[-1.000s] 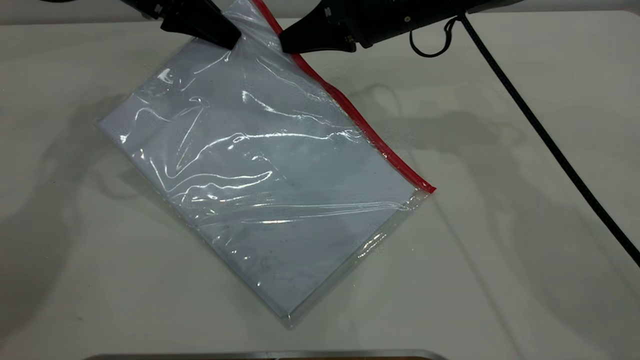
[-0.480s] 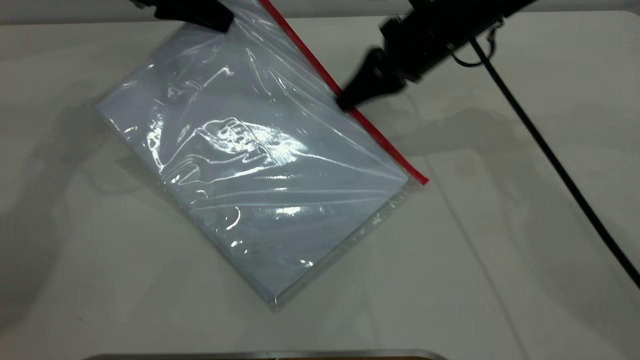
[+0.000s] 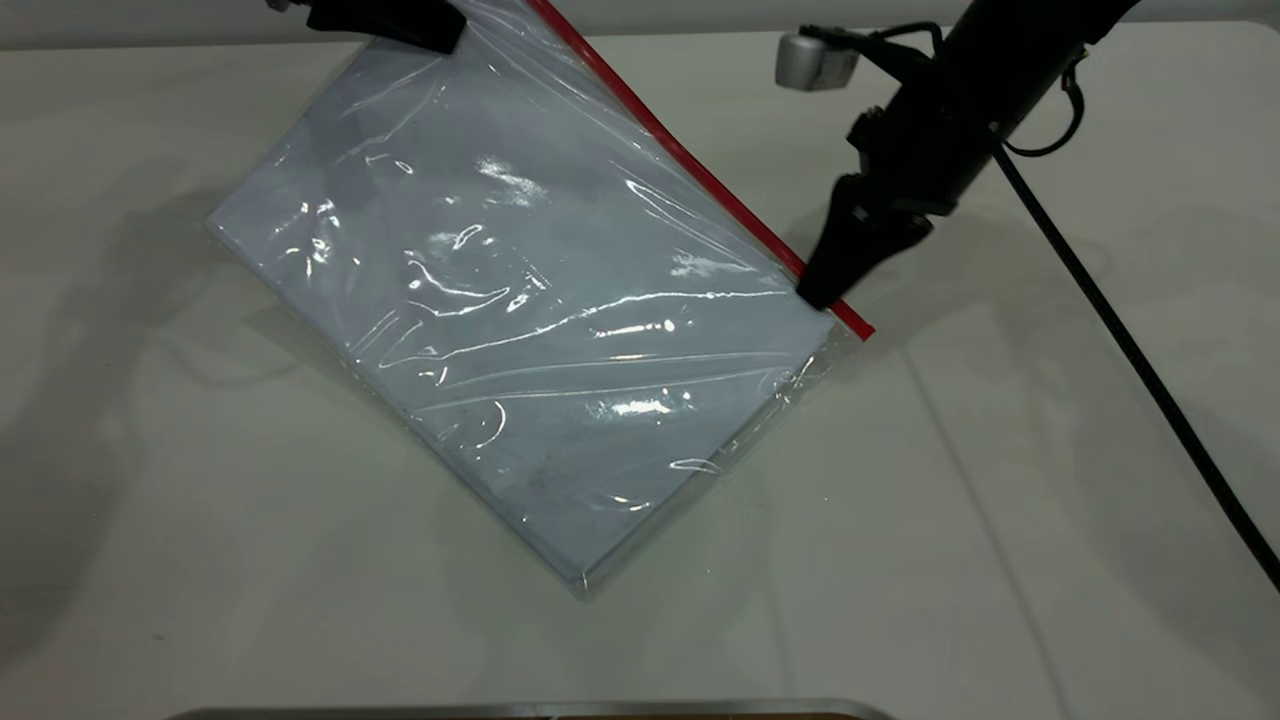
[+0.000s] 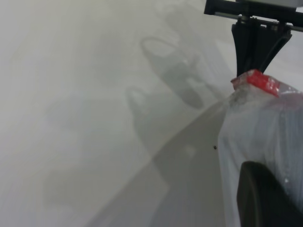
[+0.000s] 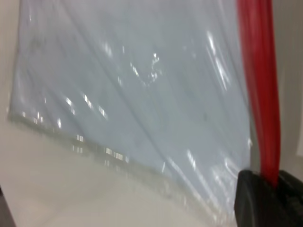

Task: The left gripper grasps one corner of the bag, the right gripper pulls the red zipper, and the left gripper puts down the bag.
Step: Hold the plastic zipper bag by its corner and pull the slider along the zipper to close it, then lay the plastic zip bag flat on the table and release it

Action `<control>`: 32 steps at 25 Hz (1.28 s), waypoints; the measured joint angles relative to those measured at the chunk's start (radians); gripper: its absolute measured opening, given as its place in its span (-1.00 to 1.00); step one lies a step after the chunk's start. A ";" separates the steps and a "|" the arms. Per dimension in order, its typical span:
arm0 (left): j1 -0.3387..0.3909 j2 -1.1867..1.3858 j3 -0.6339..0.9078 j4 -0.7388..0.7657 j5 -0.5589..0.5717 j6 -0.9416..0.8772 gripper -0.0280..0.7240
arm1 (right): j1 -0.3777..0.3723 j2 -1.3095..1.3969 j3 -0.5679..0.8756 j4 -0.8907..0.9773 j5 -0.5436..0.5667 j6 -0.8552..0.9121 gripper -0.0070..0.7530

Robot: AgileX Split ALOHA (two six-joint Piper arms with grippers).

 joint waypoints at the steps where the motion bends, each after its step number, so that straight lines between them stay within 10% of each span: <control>1: 0.000 0.000 0.000 0.000 0.000 0.000 -0.78 | 0.000 0.000 0.000 -0.020 0.006 0.012 -0.87; 15: 0.000 0.000 0.000 -0.001 -0.011 0.000 -0.78 | -0.005 0.000 0.000 -0.073 0.005 0.074 -0.77; 24: 0.007 0.000 0.000 -0.001 -0.017 -0.001 -0.78 | -0.008 0.001 -0.166 -0.062 -0.041 0.134 -0.06; 32: 0.005 0.033 0.000 -0.006 -0.043 -0.203 -0.78 | -0.009 -0.002 -0.410 0.249 0.211 0.159 0.07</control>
